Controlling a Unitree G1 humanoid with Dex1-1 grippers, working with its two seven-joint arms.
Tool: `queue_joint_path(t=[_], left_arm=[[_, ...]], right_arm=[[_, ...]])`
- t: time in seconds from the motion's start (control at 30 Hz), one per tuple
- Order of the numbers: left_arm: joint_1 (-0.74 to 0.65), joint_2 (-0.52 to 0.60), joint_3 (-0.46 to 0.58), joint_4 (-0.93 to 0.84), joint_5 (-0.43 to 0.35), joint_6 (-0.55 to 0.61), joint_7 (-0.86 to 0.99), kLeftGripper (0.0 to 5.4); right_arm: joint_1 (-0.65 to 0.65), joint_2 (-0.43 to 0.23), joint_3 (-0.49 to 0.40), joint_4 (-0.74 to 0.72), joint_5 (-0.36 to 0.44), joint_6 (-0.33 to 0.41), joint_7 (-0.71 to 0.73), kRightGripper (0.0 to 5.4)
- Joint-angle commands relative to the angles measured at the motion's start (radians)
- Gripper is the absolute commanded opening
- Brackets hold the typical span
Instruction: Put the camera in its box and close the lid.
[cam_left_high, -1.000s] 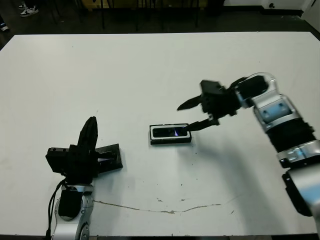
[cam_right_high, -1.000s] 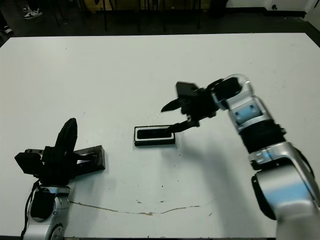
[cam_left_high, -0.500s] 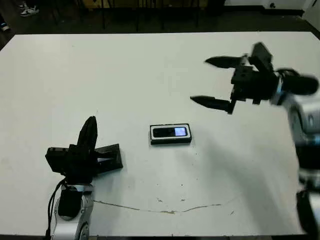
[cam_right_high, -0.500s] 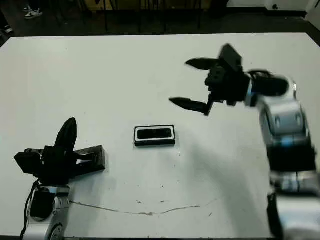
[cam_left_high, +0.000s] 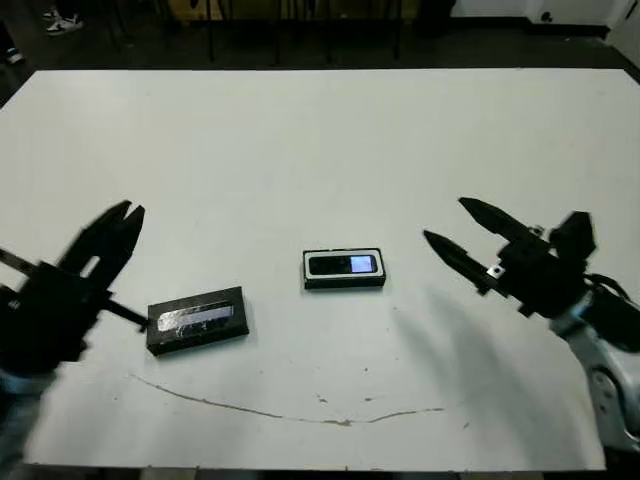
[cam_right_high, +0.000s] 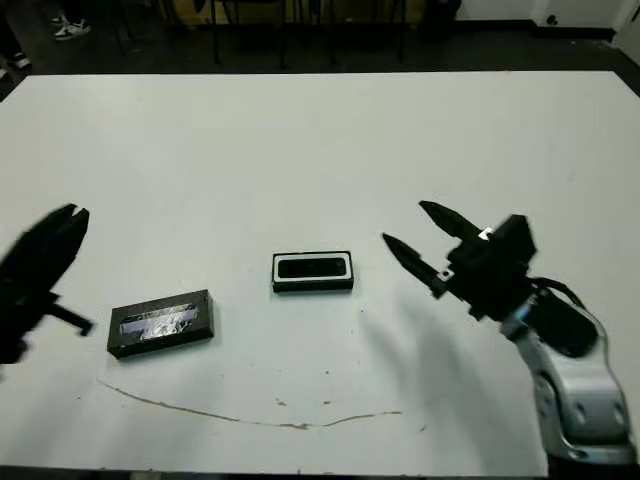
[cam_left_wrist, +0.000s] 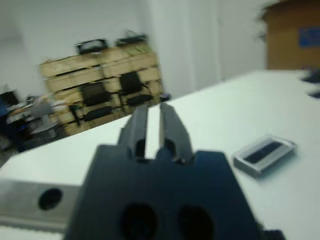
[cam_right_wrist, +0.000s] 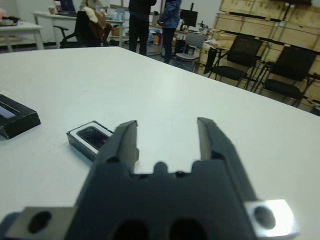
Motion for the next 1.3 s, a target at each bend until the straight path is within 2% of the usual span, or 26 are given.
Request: queue_joint_path(t=[0.03, 0.2, 0.37, 0.63, 0.73, 0.97, 1.1, 1.2, 1.3], left_arm=[[-0.05, 0.115, 0.023, 0.063, -0.022, 0.04, -0.123, 1.56], [-0.213, 0.238, -0.083, 0.272, -0.052, 0.02, -0.423, 2.46], [-0.372, 0.255, -0.234, 0.436, -0.064, 0.07, -0.628, 3.36], [-0.463, 0.242, -0.355, 0.54, -0.069, 0.167, -0.771, 4.86], [-0.471, 0.234, -0.373, 0.558, -0.077, 0.187, -0.811, 5.39], [-0.437, 0.191, -0.388, 0.6, -0.061, 0.113, -0.887, 5.39], [-0.406, 0.209, -0.389, 0.594, -0.051, 0.155, -0.878, 5.39], [-0.374, 0.229, -0.39, 0.567, -0.008, 0.17, -0.838, 5.39], [-0.363, 0.224, -0.398, 0.575, 0.009, 0.182, -0.824, 5.39]], right_arm=[[0.017, -0.031, -0.012, -0.006, 0.016, 0.017, -0.005, 1.73], [0.014, -0.046, -0.015, 0.008, 0.033, 0.026, -0.013, 0.81], [-0.001, -0.047, -0.013, 0.048, 0.041, -0.009, 0.005, 0.0], [-0.023, -0.054, -0.04, 0.069, 0.099, 0.021, -0.001, 0.0], [-0.031, -0.053, -0.057, 0.085, 0.107, -0.002, -0.003, 0.0], [-0.039, -0.068, -0.107, 0.087, 0.135, 0.027, -0.033, 0.0], [-0.039, -0.072, -0.117, 0.09, 0.136, 0.022, -0.049, 0.0], [-0.041, -0.075, -0.119, 0.107, 0.128, -0.006, -0.04, 0.0], [-0.042, -0.077, -0.12, 0.109, 0.138, 0.0, -0.035, 0.0]])
